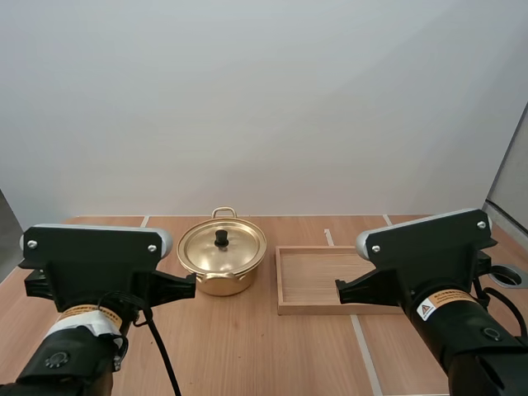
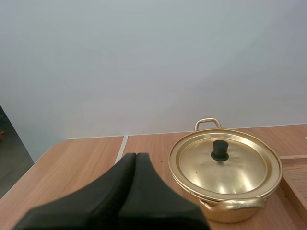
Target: Open the pot, put the grape inside, and close it
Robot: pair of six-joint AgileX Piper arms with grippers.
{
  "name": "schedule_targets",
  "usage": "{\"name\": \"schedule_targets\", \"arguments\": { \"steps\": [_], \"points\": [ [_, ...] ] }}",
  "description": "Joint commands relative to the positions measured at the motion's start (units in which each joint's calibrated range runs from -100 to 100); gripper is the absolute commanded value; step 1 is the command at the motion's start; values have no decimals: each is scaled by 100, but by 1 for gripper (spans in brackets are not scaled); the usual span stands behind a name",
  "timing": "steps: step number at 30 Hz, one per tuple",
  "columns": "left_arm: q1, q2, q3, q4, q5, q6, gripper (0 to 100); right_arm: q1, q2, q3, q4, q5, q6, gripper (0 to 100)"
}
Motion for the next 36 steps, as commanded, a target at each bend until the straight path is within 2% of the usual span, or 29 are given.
{"name": "schedule_targets", "arguments": {
  "steps": [1,3,12,18,23,36],
  "points": [
    [5,-36,17,28,218,-51,0,-18,-40,265,-42,-461,-26,0],
    [5,-36,29,-134,557,-51,0,-18,-40,474,-42,-625,-26,0],
    [5,-36,971,-268,-343,-75,0,-18,-190,942,-42,-766,-36,0],
    [5,-36,1064,-268,-630,-44,0,-18,-703,942,284,-348,-36,0],
    [5,-36,1064,-268,-630,-44,0,-9,-703,942,435,864,-27,0],
    [16,-84,1064,-268,-686,-43,0,16,-703,942,763,998,6,0]
  ]
}}
